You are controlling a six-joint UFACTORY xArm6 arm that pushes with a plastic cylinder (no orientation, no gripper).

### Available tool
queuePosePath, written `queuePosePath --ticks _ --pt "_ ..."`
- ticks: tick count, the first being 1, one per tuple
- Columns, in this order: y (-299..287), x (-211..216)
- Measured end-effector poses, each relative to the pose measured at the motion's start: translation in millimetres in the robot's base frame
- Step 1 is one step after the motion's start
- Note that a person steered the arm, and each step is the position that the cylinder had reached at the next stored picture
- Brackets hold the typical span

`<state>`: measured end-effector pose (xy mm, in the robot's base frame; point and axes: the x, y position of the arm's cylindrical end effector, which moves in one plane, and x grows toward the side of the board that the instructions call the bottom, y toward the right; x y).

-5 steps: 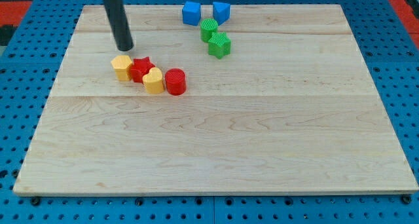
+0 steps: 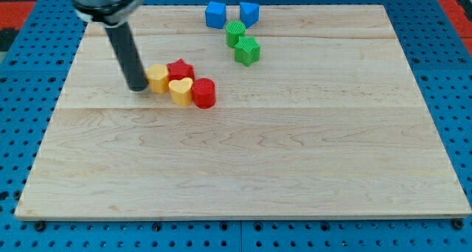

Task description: Push the group of blocks slightly right

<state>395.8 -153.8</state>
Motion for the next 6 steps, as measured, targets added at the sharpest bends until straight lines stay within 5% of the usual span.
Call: queuePosePath --ticks 1,4,5,6 --pt "-61 -48" --pt "33 9" --pt "-19 -33" --pt "57 -56"
